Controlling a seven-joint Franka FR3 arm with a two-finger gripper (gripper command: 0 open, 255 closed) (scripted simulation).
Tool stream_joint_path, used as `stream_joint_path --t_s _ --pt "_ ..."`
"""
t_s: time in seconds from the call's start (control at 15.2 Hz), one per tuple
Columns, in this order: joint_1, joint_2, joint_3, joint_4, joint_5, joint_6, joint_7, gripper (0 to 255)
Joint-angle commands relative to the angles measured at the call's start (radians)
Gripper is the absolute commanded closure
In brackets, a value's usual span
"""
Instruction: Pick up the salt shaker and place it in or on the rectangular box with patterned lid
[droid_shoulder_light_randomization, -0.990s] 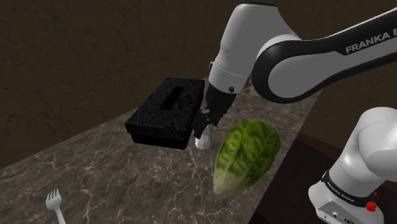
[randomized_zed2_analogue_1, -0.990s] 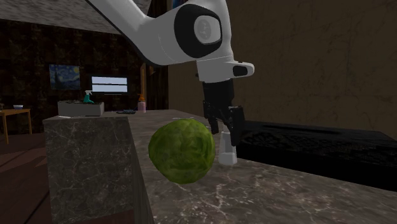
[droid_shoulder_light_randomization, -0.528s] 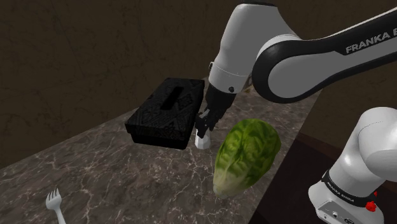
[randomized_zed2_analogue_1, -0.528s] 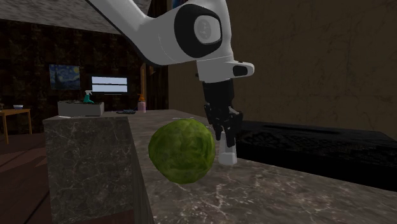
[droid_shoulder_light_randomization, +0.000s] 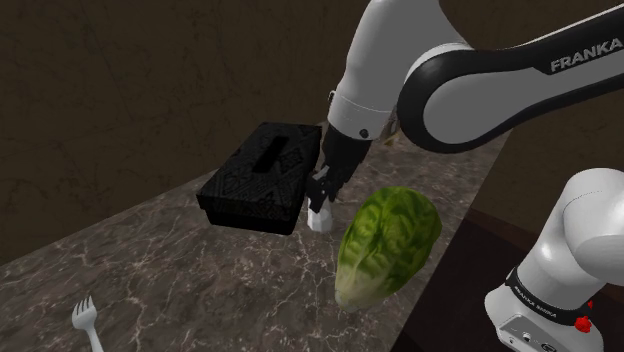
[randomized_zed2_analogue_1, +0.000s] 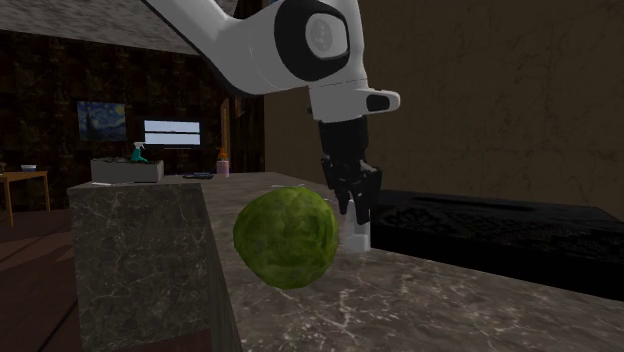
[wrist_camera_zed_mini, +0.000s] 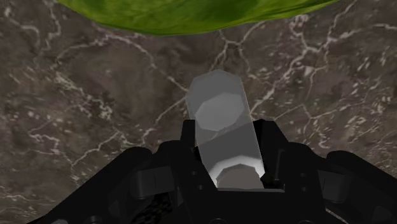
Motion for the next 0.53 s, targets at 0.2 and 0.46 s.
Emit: stream_joint_path --t_s 0.2,0.46 --pt "0.000 -0.023 -0.015 0.047 -0.004 -0.070 0.000 255" --pt "-0.003 -0.035 -0.025 0.091 -0.009 -0.126 0.001 255"
